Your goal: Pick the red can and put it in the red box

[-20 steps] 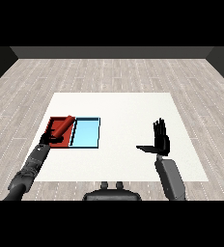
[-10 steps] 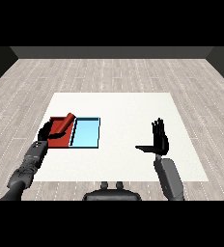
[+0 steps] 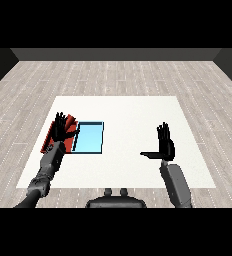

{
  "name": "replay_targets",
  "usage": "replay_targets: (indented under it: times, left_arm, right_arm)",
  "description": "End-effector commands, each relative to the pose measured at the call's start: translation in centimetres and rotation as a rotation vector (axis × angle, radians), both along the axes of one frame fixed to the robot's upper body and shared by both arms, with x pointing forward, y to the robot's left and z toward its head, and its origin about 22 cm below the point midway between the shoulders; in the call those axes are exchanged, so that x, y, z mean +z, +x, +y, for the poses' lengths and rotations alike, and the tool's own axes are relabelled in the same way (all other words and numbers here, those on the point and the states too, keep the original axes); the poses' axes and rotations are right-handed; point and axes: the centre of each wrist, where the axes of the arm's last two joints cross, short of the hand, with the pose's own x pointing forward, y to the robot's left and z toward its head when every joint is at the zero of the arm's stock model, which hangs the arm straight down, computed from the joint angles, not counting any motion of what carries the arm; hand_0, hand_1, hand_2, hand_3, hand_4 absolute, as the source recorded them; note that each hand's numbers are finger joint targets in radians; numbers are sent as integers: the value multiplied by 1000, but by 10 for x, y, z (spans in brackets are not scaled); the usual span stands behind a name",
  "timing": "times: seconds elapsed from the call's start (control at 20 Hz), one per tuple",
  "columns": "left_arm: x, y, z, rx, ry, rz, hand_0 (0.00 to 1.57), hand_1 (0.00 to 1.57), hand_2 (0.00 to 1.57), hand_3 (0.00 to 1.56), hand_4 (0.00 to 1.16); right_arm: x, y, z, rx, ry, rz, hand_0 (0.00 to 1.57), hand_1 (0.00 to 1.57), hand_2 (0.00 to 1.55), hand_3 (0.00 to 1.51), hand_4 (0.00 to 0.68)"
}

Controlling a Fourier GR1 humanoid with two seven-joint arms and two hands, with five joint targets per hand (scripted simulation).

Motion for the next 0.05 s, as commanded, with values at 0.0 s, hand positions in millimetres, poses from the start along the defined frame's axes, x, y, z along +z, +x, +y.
replay_targets:
  times: [0.0]
  left_arm:
    - [-18, -17, -47, -101, -113, -177, 0, 0, 0, 0, 0]
  right_arm:
    - [-11, -1, -4, 32, -40, -3, 0, 0, 0, 0, 0]
